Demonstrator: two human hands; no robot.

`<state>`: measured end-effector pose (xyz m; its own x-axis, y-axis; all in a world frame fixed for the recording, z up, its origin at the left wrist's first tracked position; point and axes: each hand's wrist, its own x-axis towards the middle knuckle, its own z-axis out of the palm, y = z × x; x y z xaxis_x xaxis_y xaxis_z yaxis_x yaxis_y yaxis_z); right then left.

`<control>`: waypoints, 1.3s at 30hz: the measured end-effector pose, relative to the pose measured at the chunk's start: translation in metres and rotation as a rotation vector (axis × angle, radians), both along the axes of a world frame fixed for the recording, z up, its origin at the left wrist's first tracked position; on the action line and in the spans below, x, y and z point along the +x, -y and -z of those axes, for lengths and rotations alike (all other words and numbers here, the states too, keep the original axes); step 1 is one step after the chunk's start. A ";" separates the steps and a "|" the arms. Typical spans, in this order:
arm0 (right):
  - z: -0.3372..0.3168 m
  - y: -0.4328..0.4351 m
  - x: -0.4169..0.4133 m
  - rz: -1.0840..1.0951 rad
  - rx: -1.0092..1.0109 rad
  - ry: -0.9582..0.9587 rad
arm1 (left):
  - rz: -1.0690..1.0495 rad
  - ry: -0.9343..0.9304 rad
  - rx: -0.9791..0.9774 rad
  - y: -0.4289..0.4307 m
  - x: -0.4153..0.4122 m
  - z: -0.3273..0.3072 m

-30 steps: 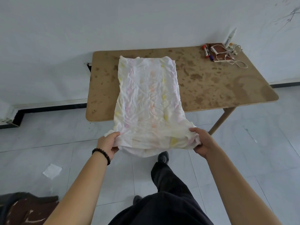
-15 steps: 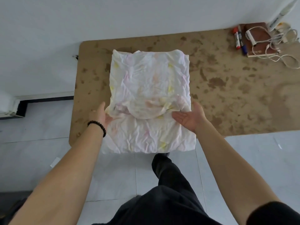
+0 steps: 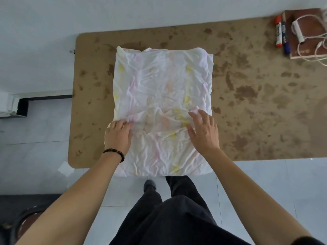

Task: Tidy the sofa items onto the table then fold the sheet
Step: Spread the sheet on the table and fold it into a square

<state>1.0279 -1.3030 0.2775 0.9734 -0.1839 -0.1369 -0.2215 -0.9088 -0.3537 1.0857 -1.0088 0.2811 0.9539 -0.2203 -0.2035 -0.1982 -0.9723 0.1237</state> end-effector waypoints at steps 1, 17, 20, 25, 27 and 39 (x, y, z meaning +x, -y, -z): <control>-0.001 0.004 0.005 -0.029 -0.023 -0.052 | 0.038 -0.002 0.033 0.001 0.008 -0.001; -0.013 0.010 -0.025 -0.147 -0.283 0.000 | 0.389 -0.011 0.114 -0.033 0.002 -0.008; -0.020 0.014 -0.027 -0.067 -0.303 0.080 | 0.376 0.022 0.087 -0.045 0.007 -0.014; -0.029 0.017 -0.001 -0.042 -0.218 0.110 | 0.227 -0.156 -0.014 -0.046 0.041 -0.027; -0.028 0.019 0.013 -0.025 -0.211 0.110 | 0.234 -0.154 0.014 -0.044 0.057 -0.031; 0.005 0.008 0.044 -0.141 -0.193 -0.134 | 0.157 -0.026 0.070 -0.005 0.055 0.008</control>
<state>1.0719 -1.3105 0.2728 0.9667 -0.0830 -0.2421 -0.1211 -0.9817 -0.1471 1.1404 -1.0039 0.2728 0.9033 -0.3506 -0.2474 -0.3459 -0.9361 0.0637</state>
